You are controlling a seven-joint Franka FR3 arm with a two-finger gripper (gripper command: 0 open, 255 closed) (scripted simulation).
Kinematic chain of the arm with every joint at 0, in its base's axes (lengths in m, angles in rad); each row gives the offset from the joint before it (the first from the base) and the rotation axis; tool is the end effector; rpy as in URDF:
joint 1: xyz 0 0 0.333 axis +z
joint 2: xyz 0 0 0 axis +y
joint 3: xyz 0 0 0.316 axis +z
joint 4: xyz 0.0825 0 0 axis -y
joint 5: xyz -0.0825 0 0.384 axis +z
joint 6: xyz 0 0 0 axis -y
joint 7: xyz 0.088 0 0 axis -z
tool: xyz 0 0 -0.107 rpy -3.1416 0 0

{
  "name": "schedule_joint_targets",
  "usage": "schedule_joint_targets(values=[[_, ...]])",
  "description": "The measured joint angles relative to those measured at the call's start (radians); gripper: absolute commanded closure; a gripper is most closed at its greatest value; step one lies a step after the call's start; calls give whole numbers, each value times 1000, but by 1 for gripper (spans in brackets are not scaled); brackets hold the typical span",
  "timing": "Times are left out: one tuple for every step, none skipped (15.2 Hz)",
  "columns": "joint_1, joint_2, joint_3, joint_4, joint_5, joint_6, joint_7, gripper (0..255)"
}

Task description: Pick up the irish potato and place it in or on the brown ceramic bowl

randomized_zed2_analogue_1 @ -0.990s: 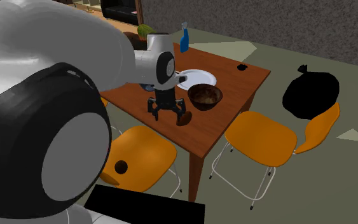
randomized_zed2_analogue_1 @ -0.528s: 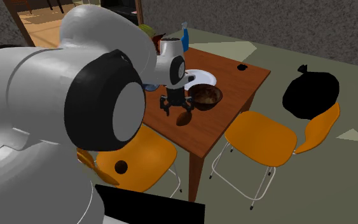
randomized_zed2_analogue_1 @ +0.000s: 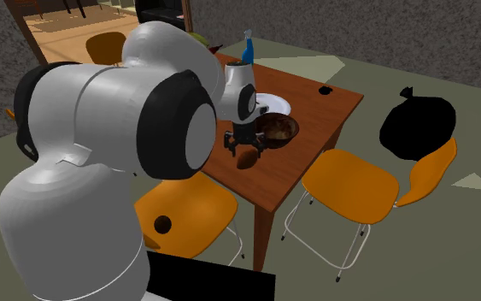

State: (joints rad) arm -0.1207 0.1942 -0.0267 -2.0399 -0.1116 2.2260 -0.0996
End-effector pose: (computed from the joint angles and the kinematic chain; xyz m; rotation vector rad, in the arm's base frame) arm 0.5758 -0.0886 0.3482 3.0496 0.0322 -0.0299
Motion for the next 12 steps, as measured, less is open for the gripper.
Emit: schedule_joint_targets(values=[[-1, 11, -1, -3, -1, 14, 1, 0], [-1, 16, -1, -6, -1, 23, 2, 0], [-1, 22, -1, -10, -2, 32, 2, 0], [-2, 25, -1, -11, -2, 37, 2, 0], [-1, 27, -1, -13, -3, 41, 3, 0], [-1, 27, -2, -15, -3, 43, 3, 0], [-2, 28, -2, -16, -3, 44, 2, 0], [-2, 28, -2, -16, -3, 44, 2, 0], [-2, 28, -2, -16, -3, 45, 2, 0], [-2, 28, -2, -16, -3, 45, 2, 255], [-2, 27, -2, -16, -3, 45, 2, 255], [-2, 27, -2, -16, -3, 45, 2, 255]])
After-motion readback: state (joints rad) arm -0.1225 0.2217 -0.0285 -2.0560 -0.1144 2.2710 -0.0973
